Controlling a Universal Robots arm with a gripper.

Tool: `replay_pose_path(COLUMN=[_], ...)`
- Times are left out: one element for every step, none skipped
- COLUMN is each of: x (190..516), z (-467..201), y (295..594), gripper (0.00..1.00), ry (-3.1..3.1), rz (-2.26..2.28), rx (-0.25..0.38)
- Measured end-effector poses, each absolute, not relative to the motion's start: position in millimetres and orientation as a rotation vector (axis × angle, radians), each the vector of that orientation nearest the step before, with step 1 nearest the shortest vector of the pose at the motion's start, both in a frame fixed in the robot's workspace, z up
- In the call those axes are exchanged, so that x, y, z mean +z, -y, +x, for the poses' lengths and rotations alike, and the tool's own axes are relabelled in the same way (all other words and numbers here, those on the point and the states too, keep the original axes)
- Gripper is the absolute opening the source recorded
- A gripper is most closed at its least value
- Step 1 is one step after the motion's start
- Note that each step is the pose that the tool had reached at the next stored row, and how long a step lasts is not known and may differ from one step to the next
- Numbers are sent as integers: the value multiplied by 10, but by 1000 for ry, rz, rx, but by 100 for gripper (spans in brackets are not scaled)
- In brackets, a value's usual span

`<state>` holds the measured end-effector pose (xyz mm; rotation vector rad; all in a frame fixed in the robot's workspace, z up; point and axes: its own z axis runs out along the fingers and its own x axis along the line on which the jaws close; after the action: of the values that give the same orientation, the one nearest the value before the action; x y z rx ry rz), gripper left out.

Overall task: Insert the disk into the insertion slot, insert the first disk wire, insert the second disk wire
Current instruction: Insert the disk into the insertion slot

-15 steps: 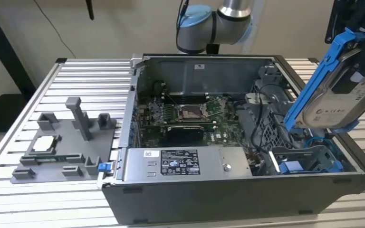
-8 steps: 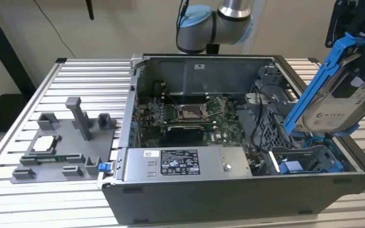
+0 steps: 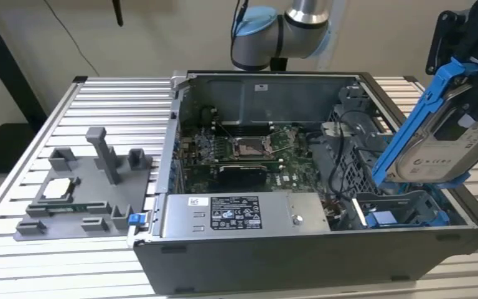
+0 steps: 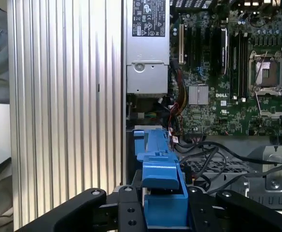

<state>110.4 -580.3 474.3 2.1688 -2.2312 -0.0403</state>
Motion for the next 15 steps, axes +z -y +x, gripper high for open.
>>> replay_pose_path(x=[4729, 4715, 4702, 4688, 4675, 4667, 4660, 4654, 4648, 4640, 4632, 4625, 4617, 4610, 4604], z=[1104, 1104, 1104, 1104, 1104, 1105, 1105, 1106, 1106, 1106, 1107, 1107, 1107, 1107, 1107], y=[5808, 5812, 5817, 5821, 5825, 5827, 5828, 5829, 5829, 5830, 5831, 5831, 5831, 5832, 5832], gripper=[0, 0, 0, 0, 0, 0, 0, 0, 0, 0, 0, 0, 0, 0, 0], ry=[2233, 2235, 2237, 2239, 2241, 2242, 2244, 2244, 2245, 2246, 2246, 2247, 2247, 2248, 2248], rz=[2167, 2165, 2163, 2161, 2159, 2157, 2156, 2155, 2154, 2154, 2153, 2153, 2152, 2152, 2152], rx=[-40, -40, -40, -40, -40, -40, -40, -40, -40, -41, -41, -40, -40, -40, -40])
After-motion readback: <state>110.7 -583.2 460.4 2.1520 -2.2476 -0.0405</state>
